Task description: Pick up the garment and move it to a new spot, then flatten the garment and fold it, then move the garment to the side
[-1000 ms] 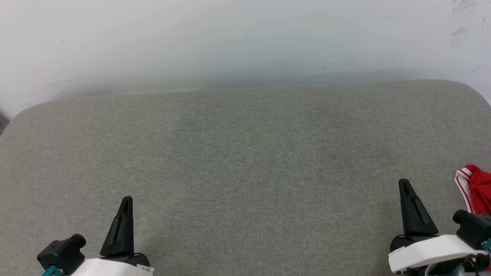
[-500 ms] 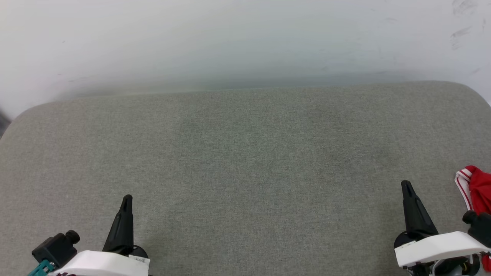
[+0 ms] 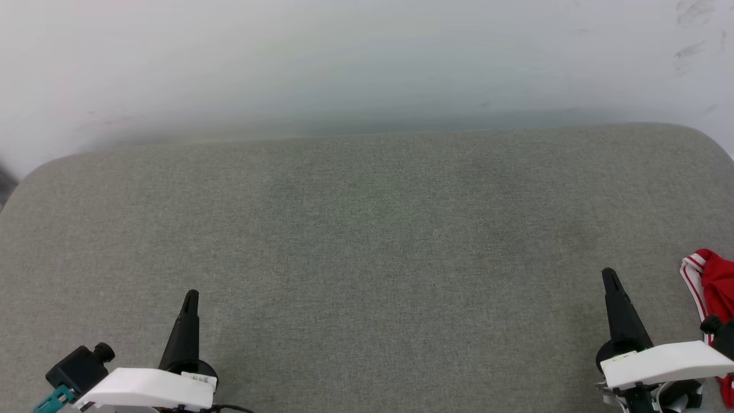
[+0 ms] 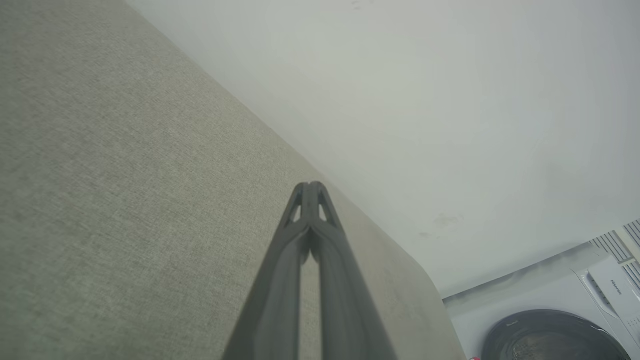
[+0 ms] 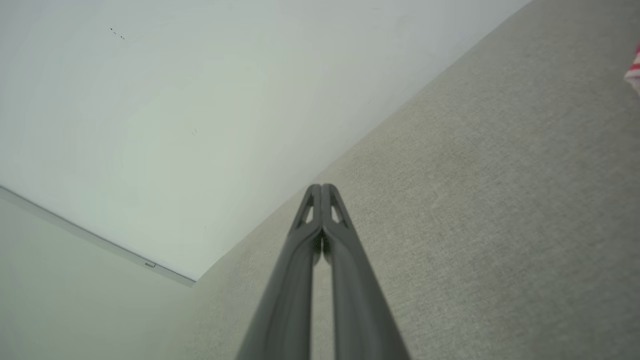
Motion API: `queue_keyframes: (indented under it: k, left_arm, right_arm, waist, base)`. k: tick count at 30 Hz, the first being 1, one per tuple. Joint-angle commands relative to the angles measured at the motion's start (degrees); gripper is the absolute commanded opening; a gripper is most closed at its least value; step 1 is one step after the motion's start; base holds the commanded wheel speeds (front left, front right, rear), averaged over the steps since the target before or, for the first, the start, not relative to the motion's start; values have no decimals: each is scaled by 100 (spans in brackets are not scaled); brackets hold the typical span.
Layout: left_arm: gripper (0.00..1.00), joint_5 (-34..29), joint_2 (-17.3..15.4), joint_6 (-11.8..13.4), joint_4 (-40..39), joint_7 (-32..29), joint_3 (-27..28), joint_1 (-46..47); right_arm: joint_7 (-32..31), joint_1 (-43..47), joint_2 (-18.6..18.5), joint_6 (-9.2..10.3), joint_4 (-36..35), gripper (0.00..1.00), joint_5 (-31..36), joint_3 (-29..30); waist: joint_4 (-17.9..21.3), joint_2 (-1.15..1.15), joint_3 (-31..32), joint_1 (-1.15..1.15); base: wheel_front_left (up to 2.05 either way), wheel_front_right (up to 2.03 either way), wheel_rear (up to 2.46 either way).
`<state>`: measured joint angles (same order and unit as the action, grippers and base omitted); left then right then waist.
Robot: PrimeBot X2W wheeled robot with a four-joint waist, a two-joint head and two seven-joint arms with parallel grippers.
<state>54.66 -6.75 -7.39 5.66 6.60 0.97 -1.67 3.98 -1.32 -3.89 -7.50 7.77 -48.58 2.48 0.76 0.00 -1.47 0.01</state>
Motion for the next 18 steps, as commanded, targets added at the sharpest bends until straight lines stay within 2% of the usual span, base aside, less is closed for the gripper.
queue_keyframes:
  k: [1, 18]
  left_arm:
    - [0, 145, -15, -6, -31, -44, 43, 169]
    - [0, 1181, 49, -9, 199, -336, 112, 342]
  right_arm:
    - [-31, -176, -41, 1, -29, 0, -183, 17]
    - [-277, -270, -34, 1, 144, 0, -1347, 85]
  waist:
    - [-1, 0, 2, 0]
    - [-17, 0, 28, 0]
  base:
    - [0, 0, 0]
    - [0, 0, 0]
